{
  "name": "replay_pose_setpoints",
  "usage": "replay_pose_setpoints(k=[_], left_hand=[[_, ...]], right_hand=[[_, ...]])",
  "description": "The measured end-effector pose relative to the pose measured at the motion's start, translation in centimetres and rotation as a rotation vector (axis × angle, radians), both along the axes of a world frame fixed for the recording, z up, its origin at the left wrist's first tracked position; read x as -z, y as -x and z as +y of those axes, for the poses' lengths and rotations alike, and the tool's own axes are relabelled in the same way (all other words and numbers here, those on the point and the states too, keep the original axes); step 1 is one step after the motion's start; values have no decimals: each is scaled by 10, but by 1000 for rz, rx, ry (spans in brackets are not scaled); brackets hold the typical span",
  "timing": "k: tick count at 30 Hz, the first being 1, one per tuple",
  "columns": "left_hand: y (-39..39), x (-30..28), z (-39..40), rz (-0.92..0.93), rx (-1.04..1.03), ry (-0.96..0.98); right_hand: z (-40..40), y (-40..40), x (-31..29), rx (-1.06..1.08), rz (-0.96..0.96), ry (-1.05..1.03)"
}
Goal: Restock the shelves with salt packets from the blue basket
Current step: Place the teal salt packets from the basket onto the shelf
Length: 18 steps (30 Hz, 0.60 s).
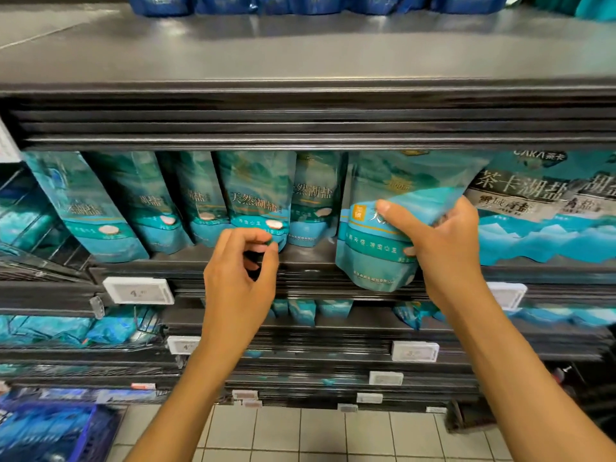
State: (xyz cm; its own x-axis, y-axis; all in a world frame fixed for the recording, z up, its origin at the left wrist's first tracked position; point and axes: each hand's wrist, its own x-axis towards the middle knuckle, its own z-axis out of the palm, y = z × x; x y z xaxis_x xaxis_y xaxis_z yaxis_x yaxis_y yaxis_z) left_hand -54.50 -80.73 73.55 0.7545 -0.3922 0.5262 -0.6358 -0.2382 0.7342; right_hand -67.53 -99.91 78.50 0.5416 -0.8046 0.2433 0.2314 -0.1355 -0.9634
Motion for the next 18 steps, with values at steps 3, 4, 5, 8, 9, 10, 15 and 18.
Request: replay_pose_setpoints(k=[3,4,5,8,9,10,15,18], left_hand=[[0,1,-2,-12,-5,0],[0,1,-3,-13,-6,2],[0,1,-3,-17,-8,4],[0,1,-3,-33,-13,7],[0,1,-2,-36,-16,6],[-1,1,-2,-37,-18,6],[-2,1,-2,-42,-34,3],[-3,1,-4,-46,-60,10]], right_hand=[[-3,3,3,92,-72,8],[-5,2,4,134,-81,0],[-7,0,5,173,-92,-18],[-13,-7,7,274,-96,-36],[-13,-10,6,291,-89,-19],[-14,-15,5,288,-106,3],[-20,-50,4,174,-211,11],[-25,-65,8,84,-128,31]])
